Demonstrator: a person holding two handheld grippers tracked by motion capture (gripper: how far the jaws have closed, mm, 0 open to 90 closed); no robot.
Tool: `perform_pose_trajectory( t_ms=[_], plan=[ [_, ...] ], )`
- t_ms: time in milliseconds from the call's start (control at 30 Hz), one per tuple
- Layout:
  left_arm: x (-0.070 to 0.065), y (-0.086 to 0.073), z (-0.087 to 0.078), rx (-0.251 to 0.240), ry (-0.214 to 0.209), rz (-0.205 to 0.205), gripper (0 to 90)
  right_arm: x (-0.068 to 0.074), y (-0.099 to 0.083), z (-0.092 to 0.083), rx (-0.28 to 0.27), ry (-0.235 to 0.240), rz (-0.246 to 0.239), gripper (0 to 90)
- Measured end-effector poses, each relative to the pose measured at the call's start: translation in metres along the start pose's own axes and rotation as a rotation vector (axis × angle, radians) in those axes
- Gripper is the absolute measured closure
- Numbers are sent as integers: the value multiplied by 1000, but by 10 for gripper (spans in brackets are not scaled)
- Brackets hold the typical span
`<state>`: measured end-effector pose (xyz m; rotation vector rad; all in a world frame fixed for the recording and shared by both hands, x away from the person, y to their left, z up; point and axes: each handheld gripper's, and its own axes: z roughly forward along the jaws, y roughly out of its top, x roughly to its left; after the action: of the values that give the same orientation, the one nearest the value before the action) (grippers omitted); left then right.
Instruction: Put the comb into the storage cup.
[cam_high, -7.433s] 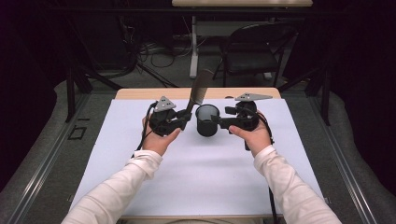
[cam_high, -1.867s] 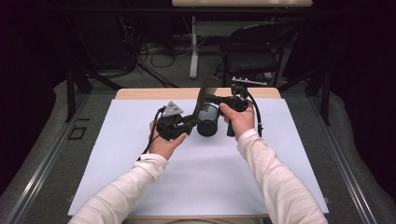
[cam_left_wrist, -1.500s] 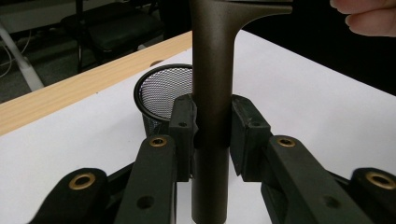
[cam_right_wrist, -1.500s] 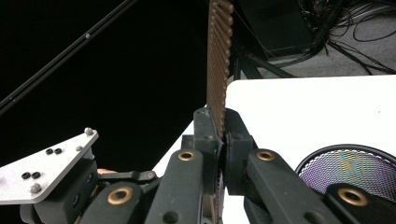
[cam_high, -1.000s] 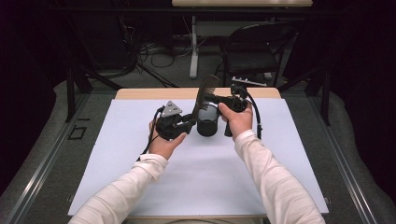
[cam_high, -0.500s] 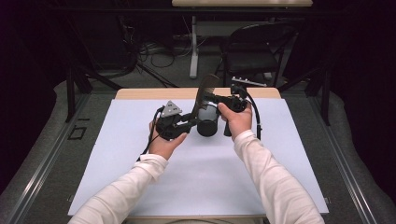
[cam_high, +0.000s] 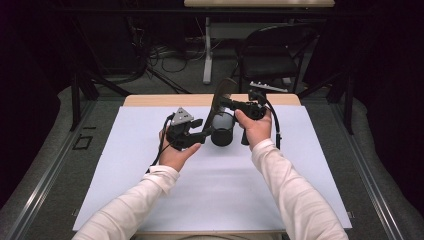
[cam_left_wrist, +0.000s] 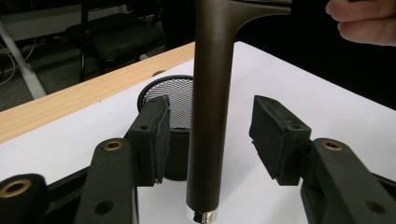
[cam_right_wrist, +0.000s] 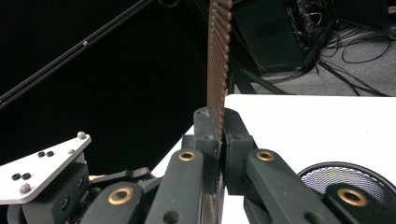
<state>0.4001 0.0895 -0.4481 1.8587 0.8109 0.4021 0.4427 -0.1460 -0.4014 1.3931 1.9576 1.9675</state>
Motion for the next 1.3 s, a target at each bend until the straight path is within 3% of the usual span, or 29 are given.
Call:
perform_pose_trajectory(
  t_ms=[367,633,667,1067,1300],
  plan=[
    [2,0,-1,-10,23,13,382,2,3,-4,-25,-19,-52,873],
    [2,1,-3,-2,33,19,380,5,7,-6,-40,-45,-117,873],
    [3,1,-4,-9,34,26,380,6,8,-7,-46,-59,-147,873],
    [6,-2,-5,19,37,24,375,6,14,-8,-51,-126,-242,873],
    [10,-4,-7,15,33,8,282,4,16,-7,-52,-161,-281,873]
  ],
)
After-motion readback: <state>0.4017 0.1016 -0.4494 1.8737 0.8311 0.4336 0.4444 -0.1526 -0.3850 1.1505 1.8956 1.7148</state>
